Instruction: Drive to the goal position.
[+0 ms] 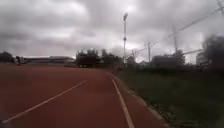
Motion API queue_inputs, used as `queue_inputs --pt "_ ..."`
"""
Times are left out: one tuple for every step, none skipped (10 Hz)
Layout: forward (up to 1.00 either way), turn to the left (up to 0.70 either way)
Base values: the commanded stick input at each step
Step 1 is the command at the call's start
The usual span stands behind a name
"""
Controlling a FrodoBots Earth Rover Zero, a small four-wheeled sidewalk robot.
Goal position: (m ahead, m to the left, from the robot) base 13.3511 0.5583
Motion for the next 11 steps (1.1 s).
queue_inputs --pt "0.7 0.0" --pt "0.7 0.0" --pt "0.7 0.0" --pt "0.7 0.0" --pt "0.7 0.0" --pt "0.7 -0.18" --pt "0.7 -0.06" --pt "0.7 0.0" --pt "0.7 0.0" --pt "0.7 0.0" --pt "0.7 0.0"
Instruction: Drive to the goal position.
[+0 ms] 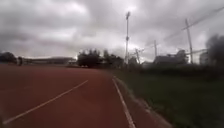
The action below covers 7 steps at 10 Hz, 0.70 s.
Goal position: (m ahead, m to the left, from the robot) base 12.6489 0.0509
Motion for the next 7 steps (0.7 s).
queue_inputs --pt "0.7 0.0" --pt "0.7 0.0" --pt "0.7 0.0" --pt "0.7 0.0" --pt "0.7 0.0" --pt "0.7 0.0" --pt "0.7 0.0"
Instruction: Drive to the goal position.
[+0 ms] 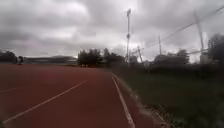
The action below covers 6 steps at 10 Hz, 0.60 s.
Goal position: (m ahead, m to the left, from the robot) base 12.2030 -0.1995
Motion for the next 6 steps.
queue_inputs --pt "0.7 0.0" --pt "0.7 0.0" --pt "0.7 0.0" --pt "0.7 0.0" --pt "0.7 0.0" --pt "0.7 0.0"
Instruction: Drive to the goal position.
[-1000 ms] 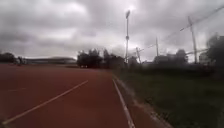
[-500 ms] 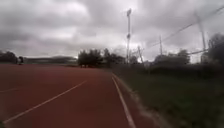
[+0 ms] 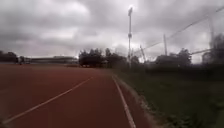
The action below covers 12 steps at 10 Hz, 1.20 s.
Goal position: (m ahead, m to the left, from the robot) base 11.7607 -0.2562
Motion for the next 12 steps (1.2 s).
queue_inputs --pt "0.7 0.0" --pt "0.7 -0.02" --pt "0.7 -0.04" --pt "0.7 -0.15" --pt "0.7 0.0" --pt "0.7 0.0" --pt "0.7 0.0" --pt "0.7 0.0" --pt "0.7 0.0" --pt "0.7 0.0" --pt "0.7 0.0" --pt "0.7 0.0"
